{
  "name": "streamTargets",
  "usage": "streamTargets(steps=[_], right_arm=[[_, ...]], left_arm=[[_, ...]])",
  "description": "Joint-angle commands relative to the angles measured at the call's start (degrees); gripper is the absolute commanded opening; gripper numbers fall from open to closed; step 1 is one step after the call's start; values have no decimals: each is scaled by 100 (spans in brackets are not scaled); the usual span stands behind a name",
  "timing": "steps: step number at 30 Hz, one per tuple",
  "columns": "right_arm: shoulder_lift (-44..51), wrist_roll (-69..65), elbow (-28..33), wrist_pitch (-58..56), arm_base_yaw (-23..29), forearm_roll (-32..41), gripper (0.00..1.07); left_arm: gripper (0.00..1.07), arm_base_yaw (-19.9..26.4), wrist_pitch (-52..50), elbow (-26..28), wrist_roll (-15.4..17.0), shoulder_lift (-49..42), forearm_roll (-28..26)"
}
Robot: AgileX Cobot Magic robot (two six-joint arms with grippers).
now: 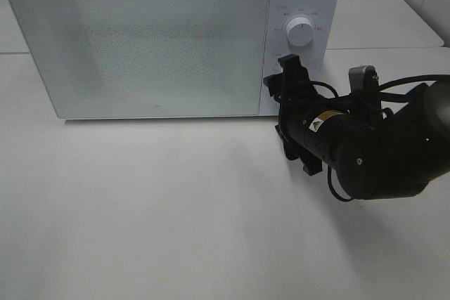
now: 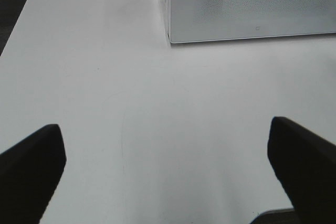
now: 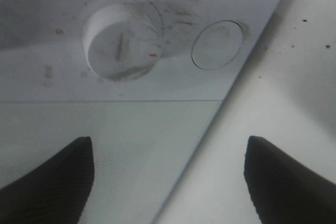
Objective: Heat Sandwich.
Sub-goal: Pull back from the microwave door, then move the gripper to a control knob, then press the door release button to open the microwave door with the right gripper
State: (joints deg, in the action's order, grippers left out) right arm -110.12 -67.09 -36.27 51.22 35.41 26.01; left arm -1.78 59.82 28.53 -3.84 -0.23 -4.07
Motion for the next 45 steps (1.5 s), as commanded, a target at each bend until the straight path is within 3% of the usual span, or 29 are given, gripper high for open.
streamTargets(steps=[1, 7, 17, 24, 27, 34, 45], right_arm=[[344, 951, 97, -762, -11, -195, 76], [985, 3117, 92, -2252, -11, -206, 76], [1702, 5403, 86, -4142, -17, -201, 76], [2223, 6709, -40, -6050, -630, -378, 76], [2361, 6853, -103, -6446, -768, -561, 76], [3008, 6973, -481, -8245, -877, -1765, 76], [4137, 6979, -871, -9878, -877, -2286, 76]], left_arm=[[101, 23, -92, -17, 23, -149, 0], [101, 23, -92, -17, 23, -149, 0], [101, 23, -92, -17, 23, -149, 0], [101, 23, -92, -17, 23, -149, 0], [101, 23, -92, -17, 23, -149, 0], [101, 23, -92, -17, 23, -149, 0], [101, 23, -92, -17, 23, -149, 0]])
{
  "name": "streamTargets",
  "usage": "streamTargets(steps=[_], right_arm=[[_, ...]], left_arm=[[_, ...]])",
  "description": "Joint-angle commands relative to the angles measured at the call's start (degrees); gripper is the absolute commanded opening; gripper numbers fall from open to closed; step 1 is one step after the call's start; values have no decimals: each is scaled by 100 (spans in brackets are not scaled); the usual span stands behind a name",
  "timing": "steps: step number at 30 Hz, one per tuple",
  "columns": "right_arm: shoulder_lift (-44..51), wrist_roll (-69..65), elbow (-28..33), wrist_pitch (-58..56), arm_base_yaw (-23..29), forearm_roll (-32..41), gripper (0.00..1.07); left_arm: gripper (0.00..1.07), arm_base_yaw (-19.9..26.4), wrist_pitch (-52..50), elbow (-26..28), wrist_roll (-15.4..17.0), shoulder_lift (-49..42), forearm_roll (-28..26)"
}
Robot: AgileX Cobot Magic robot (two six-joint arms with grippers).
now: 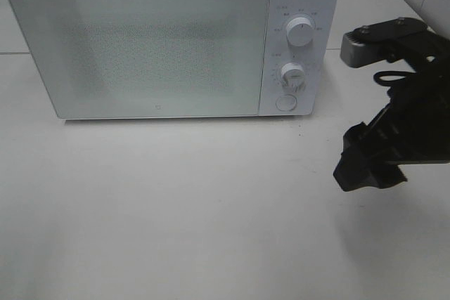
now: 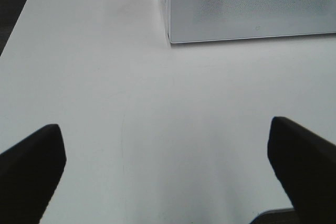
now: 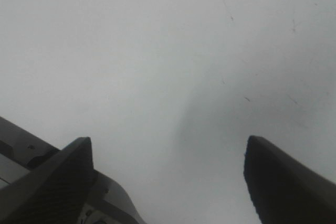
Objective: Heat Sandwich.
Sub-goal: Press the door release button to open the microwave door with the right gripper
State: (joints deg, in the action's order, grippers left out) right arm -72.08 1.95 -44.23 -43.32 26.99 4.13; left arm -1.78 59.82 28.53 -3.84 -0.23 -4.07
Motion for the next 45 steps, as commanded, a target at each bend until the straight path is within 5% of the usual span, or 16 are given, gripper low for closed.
streamTargets(steps=[1, 18, 29, 39, 45], right_arm=[[596, 74, -86, -693, -34, -97, 76], [3741, -46, -86, -2000, -74, -464, 76], [5638, -86, 458, -1988, -1639, -413, 76], [6950, -97, 1220, -1644, -2573, -498, 76], [7357, -138, 1530, -1604, -2716, -504, 76]], left_arm=[[101, 23, -92, -17, 23, -149, 0], [101, 23, -92, -17, 23, -149, 0], [101, 23, -92, -17, 23, -149, 0], [101, 23, -92, -17, 23, -149, 0], [101, 23, -92, -17, 23, -149, 0]])
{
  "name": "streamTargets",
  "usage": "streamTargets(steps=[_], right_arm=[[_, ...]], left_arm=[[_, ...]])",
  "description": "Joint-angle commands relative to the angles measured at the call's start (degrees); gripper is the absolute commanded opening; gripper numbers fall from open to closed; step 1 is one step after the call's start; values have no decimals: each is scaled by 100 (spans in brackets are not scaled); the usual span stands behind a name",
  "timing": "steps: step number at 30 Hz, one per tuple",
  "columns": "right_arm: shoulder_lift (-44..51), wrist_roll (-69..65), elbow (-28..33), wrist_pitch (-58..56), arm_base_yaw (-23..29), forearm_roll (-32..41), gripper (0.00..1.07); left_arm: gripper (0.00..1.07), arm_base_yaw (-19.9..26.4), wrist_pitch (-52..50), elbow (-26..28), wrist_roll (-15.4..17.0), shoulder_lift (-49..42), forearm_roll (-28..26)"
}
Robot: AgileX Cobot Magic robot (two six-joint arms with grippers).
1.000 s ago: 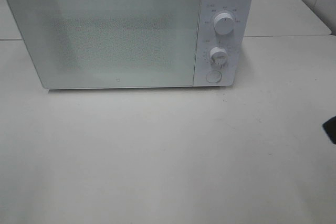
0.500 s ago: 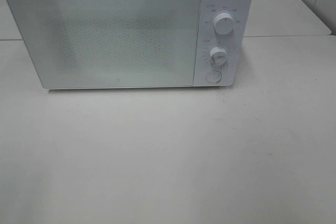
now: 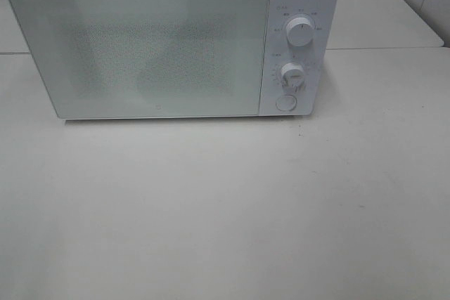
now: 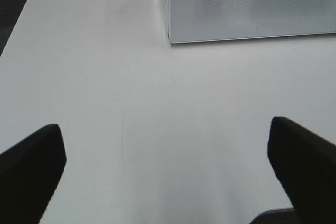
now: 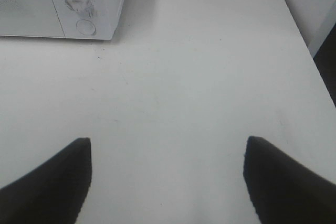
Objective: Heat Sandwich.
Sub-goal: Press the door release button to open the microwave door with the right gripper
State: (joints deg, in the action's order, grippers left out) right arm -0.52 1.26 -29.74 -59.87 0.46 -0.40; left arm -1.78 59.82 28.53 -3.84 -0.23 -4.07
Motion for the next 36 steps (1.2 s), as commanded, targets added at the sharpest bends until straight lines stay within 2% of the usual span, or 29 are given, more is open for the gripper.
streamTargets(steps=[1, 28, 36], right_arm=[[229, -92, 80, 52, -63, -57, 76], [212, -126, 0, 115, -63, -52, 76], [-521, -160, -212, 716, -57, -46, 76]], left_arm=[[101, 23, -92, -17, 23, -149, 0], [101, 23, -92, -17, 23, -149, 0], [101, 23, -92, -17, 23, -149, 0]])
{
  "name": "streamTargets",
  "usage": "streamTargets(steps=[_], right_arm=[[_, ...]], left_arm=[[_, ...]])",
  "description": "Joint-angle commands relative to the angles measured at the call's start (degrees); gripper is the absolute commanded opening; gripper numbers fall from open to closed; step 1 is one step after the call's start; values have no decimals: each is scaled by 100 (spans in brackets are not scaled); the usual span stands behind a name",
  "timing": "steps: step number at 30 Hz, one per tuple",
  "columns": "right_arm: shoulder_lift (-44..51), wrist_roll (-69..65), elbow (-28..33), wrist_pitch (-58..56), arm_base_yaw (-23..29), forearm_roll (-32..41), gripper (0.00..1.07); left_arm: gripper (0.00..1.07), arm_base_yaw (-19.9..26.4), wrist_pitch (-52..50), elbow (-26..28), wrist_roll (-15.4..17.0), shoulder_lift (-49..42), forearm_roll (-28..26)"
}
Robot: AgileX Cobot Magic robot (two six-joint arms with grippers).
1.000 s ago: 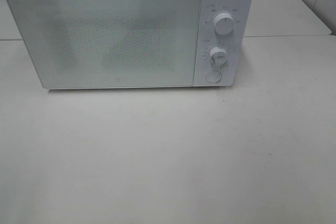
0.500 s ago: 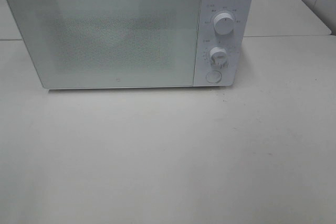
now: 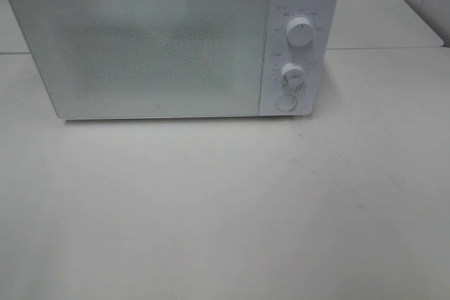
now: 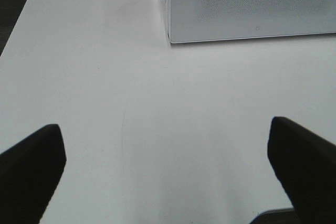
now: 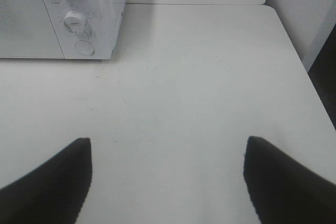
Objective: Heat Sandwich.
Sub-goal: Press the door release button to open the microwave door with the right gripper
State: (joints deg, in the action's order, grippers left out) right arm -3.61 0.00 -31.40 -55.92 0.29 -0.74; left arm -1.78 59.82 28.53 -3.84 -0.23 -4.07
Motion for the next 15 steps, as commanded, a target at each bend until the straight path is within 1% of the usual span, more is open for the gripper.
streamTargets(steps=[1, 2, 6, 7, 8, 10, 15], right_arm=[[-321, -34, -46, 453, -40, -11, 76], [-321, -34, -46, 453, -40, -11, 76], [-854, -34, -46, 1272, -40, -11, 76], [-854, -34, -46, 1272, -40, -11, 76], [-1060, -34, -46, 1621, -40, -11, 76], [-1261, -34, -46, 1977, -40, -11, 76], [-1851, -34, -46, 2653, -40, -11, 76]], left_arm=[[101, 23, -92, -17, 23, -149, 0], [101, 23, -92, -17, 23, -149, 0], [101, 23, -92, -17, 23, -149, 0], [101, 23, -92, -17, 23, -149, 0], [101, 23, -92, -17, 23, -149, 0], [101, 23, -92, -17, 23, -149, 0], [101, 23, -92, -17, 23, -149, 0]])
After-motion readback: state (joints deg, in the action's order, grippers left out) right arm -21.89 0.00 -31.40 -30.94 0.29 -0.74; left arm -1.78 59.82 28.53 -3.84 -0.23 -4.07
